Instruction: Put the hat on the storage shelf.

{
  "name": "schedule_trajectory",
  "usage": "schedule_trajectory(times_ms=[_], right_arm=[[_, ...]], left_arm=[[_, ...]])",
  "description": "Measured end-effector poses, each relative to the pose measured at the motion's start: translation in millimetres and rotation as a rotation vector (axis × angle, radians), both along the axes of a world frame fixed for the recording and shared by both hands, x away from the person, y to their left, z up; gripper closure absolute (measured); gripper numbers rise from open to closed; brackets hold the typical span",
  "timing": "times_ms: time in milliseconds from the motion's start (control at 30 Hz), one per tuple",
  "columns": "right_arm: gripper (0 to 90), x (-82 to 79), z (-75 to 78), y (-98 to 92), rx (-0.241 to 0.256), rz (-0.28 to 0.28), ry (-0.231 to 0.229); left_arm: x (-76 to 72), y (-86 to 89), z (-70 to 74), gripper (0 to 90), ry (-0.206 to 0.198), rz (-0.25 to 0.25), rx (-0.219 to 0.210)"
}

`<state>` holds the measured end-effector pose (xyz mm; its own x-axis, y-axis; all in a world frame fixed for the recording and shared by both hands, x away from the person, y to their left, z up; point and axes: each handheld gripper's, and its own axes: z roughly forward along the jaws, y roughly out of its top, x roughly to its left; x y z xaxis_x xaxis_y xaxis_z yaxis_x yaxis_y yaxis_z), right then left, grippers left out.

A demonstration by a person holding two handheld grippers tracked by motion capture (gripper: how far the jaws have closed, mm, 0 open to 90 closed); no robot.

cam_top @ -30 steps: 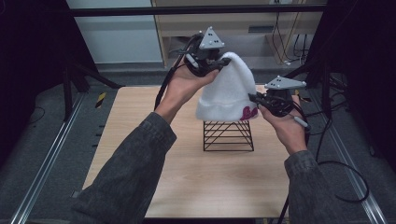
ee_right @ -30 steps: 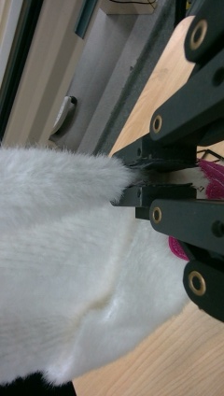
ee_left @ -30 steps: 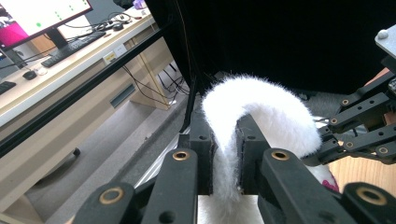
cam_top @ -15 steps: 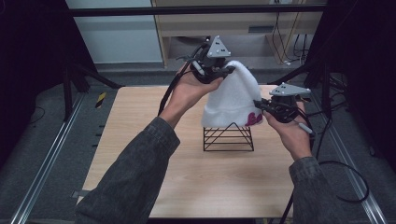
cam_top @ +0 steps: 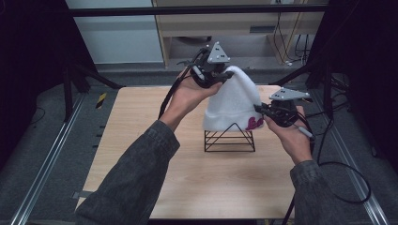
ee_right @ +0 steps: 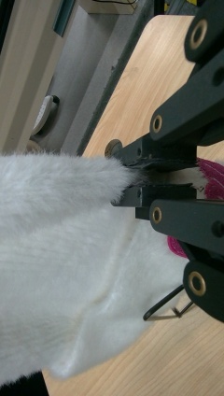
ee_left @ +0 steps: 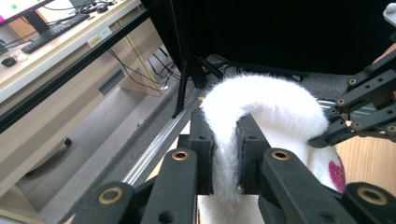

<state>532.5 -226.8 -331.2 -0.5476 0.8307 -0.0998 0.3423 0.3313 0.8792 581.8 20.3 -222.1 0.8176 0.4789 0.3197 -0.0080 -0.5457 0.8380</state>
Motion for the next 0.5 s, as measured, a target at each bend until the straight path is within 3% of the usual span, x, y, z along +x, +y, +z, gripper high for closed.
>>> schedule_trajectory(times_ms=[233, 500], right_arm=[[82.9, 9.4, -4.8, 2.7, 0.010, -0.007, 0.003], [82.9, 12.8, -5.7, 14.9, 0.013, 0.004, -0.007]], left_arm=[[4.8, 5.7, -2.5, 79.7, -0.005, 0.016, 0.010], [11.4, 18.5, -5.8, 80.0, -0.004, 0.047, -0.012]])
